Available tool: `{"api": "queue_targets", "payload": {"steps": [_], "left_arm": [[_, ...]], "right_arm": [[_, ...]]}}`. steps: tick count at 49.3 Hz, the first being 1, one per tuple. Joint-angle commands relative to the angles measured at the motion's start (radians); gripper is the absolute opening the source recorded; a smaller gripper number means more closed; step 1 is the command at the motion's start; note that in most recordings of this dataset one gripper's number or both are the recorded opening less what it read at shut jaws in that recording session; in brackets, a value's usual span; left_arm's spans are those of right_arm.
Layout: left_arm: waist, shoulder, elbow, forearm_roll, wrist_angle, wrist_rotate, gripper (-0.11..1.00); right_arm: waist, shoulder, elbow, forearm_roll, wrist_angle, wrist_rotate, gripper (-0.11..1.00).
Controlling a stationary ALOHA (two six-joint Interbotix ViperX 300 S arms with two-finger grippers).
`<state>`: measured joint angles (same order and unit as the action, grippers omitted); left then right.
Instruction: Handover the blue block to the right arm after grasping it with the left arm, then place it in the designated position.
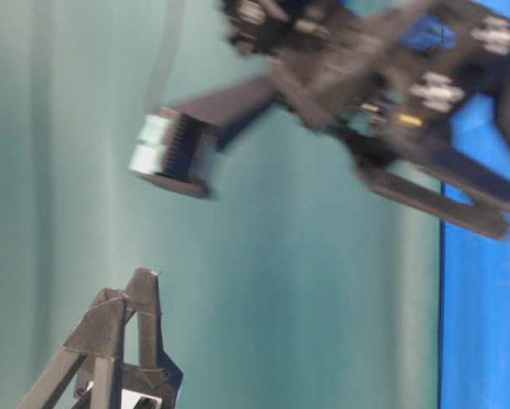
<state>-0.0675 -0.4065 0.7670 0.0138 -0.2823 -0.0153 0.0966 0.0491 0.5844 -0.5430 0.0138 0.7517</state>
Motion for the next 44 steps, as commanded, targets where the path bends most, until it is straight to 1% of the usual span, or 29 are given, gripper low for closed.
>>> {"api": "queue_targets", "payload": {"steps": [1, 13, 26, 35, 44], "left_arm": [[-0.003, -0.012, -0.017, 0.002, -0.005, 0.0, 0.93], [-0.003, -0.009, -0.017, 0.002, -0.005, 0.0, 0.93], [-0.003, -0.012, -0.017, 0.002, -0.005, 0.0, 0.93], [-0.003, -0.012, -0.017, 0.0, -0.005, 0.0, 0.93], [-0.003, -0.009, -0.018, 0.0, -0.005, 0.0, 0.93]], "right_arm": [[0.009, -0.089, -0.018, 0.0, 0.052, -0.002, 0.9], [0.011, -0.25, -0.006, -0.002, 0.173, -0.002, 0.9], [0.017, -0.39, 0.009, -0.005, 0.288, -0.008, 0.9], [0.017, -0.482, 0.044, -0.012, 0.307, -0.008, 0.9], [0.017, -0.503, 0.058, -0.018, 0.301, -0.008, 0.89]]}}
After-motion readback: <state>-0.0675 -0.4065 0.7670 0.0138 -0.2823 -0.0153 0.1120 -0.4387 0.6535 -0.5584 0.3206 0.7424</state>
